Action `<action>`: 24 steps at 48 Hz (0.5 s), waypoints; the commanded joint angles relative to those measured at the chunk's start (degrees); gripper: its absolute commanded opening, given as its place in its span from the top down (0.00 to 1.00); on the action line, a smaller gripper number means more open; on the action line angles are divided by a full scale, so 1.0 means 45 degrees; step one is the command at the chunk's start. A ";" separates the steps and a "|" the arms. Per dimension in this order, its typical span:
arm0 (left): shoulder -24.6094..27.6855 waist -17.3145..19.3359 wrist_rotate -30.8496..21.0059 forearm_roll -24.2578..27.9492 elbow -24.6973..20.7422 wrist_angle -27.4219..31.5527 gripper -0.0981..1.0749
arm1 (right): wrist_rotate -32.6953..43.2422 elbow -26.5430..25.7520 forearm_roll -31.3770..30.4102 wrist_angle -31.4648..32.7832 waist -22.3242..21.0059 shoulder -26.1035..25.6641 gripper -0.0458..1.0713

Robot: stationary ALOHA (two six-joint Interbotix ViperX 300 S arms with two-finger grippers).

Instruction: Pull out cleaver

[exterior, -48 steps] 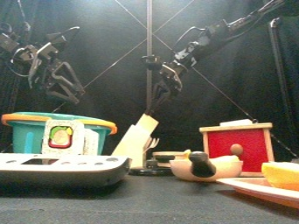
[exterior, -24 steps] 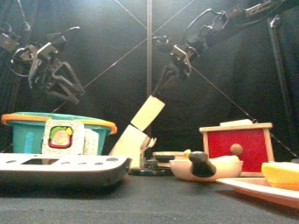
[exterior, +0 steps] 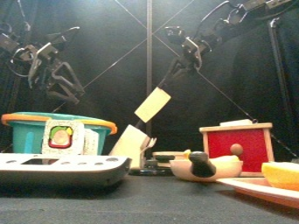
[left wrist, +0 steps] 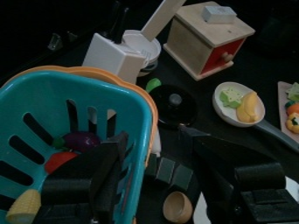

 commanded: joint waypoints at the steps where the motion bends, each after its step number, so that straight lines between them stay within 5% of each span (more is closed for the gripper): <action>1: 0.0020 0.0039 0.0020 0.0039 -0.0137 0.0020 0.17 | 0.0020 0.0020 0.0020 -0.0293 0.0078 -0.0449 0.58; 24: 0.0020 0.0039 0.0020 0.0039 -0.0137 0.0020 0.17 | 0.0000 0.0371 0.0410 -0.0898 0.0371 -0.0469 0.58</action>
